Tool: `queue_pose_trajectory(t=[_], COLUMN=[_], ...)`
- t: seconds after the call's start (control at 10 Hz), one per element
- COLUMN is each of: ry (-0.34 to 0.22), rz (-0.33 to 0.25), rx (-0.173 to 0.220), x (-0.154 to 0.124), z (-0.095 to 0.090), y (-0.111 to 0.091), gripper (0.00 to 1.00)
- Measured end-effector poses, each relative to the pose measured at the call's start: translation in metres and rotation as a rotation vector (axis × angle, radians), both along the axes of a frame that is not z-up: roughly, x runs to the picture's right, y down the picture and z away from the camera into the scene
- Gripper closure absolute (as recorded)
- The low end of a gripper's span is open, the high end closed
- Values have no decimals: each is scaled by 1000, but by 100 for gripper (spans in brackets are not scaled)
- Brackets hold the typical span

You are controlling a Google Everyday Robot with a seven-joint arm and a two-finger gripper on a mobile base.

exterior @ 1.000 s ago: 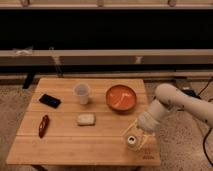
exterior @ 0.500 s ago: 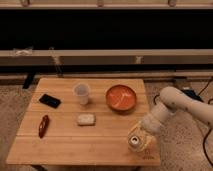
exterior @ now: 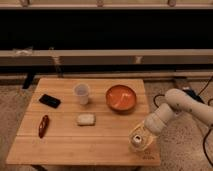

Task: Stand the bottle upright

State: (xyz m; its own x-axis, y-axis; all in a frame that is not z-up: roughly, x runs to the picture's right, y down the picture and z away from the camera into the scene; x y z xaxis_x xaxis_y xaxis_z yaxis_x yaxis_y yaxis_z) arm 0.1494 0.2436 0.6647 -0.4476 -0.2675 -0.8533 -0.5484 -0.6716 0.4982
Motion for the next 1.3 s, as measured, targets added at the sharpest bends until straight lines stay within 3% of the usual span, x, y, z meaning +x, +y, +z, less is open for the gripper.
queue_pose_trajectory(t=[0.2,0.3,0.9,1.3], ry=[-9,-10,3,2], rz=[29,45,112,122], rx=[-1,0,8,12], x=[3,4,9,9], z=[2,3,9,10], y=[-1,-2,-6,-7], gripper=[100,95,37,35])
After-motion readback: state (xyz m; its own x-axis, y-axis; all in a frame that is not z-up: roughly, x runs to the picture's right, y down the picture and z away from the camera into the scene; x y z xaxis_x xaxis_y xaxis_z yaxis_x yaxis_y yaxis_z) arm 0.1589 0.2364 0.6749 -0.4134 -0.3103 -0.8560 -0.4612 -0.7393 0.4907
